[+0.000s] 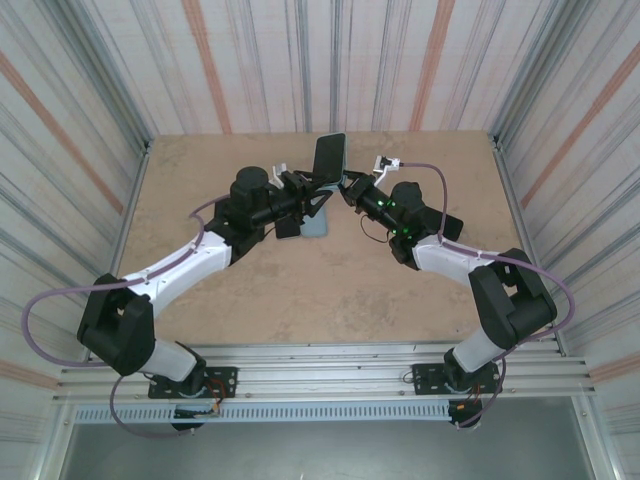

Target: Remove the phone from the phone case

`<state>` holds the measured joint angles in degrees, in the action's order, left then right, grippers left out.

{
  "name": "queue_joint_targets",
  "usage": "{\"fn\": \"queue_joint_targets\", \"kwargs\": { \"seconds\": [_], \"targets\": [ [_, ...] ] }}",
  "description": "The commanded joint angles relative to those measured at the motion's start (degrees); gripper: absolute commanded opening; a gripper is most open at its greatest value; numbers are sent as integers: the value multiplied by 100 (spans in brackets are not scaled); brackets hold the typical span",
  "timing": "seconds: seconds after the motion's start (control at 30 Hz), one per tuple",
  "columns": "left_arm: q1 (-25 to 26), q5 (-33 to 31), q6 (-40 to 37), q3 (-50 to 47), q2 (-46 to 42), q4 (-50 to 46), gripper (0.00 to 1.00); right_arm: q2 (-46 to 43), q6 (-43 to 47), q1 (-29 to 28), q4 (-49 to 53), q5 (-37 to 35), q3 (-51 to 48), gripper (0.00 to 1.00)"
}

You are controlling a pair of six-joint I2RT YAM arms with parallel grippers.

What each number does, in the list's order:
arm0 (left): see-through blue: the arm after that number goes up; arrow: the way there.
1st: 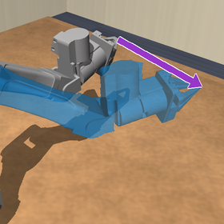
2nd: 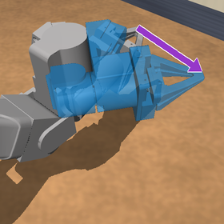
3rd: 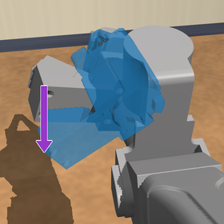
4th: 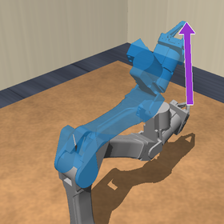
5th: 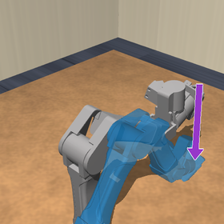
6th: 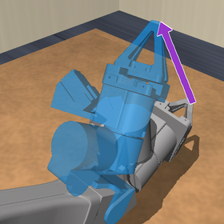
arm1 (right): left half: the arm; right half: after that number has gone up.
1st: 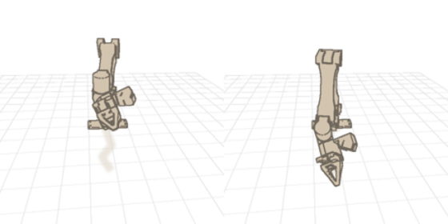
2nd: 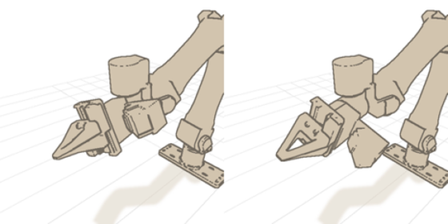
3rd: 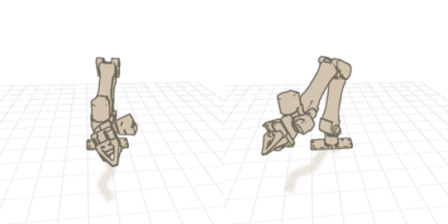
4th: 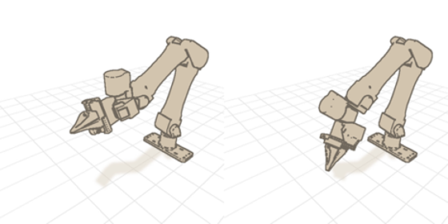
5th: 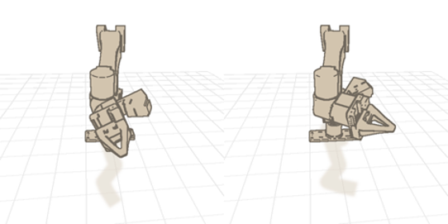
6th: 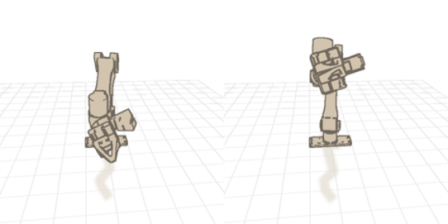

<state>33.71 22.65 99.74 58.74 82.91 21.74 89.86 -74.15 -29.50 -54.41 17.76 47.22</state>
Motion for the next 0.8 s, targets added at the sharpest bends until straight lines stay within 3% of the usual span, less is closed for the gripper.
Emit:
{"fn": "queue_joint_targets", "kwargs": {
  "seconds": [0.0, 0.2, 0.77],
  "targets": [
    [0, -39, -18, 119, -96, 164, 48, -98, 164, 3, -319, 193, 102, 0],
    [133, -145, 58, -216, -300, 98, 49, -49, 78, 100, -397, 264, 190, 0],
    [133, -173, 70, 76, -119, 195, 40, 22, 10, 172, -449, 404, 173, 0]
  ]
}}
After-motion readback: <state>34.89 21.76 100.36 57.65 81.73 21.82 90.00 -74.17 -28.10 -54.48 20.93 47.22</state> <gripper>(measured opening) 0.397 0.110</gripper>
